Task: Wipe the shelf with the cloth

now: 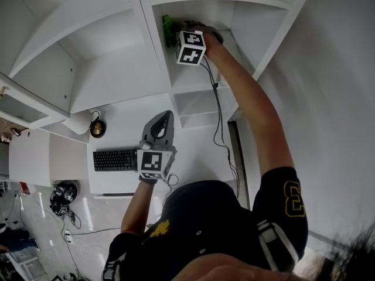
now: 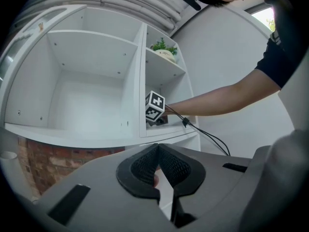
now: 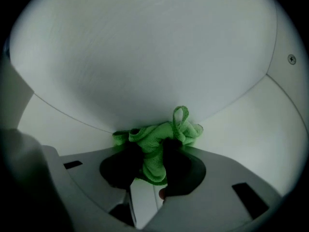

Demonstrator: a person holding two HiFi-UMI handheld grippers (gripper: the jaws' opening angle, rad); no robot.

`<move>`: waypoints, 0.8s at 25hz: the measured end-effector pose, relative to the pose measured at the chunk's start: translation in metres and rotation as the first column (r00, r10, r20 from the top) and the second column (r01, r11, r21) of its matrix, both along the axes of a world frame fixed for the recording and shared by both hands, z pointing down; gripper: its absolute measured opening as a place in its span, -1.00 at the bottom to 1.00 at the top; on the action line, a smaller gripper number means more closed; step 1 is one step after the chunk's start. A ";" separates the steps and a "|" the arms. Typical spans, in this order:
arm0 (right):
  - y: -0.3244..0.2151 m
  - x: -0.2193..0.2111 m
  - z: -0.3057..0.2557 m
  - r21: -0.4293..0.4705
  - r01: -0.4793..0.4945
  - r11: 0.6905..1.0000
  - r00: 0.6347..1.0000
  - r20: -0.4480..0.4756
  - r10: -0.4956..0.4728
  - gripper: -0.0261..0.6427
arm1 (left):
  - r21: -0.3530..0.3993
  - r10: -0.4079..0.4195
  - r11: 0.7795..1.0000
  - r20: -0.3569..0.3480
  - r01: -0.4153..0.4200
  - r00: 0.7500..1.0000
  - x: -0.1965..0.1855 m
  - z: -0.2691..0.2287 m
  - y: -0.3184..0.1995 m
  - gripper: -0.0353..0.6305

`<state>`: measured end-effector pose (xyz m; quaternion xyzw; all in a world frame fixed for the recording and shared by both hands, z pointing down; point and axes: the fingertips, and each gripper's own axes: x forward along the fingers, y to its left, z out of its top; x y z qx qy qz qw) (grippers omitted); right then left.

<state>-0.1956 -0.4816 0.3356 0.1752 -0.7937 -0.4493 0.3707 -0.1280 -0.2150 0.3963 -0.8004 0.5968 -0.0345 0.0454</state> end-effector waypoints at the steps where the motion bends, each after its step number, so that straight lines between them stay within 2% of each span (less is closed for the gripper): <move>1: 0.000 0.000 0.000 0.000 0.002 1.000 1.000 0.004 -0.002 -0.56 | 0.001 0.009 1.000 0.000 -0.009 1.000 0.001 0.000 -0.001 -0.84; 8: 0.001 0.001 0.001 0.016 0.008 1.000 1.000 0.010 -0.008 -0.57 | -0.004 0.038 0.999 -0.002 -0.038 0.999 0.007 0.001 -0.005 -0.84; 20: 0.000 0.007 0.005 0.080 0.016 0.997 0.997 -0.074 -0.010 -0.58 | -0.014 0.048 0.999 0.001 -0.048 0.999 0.006 0.008 -0.004 -0.84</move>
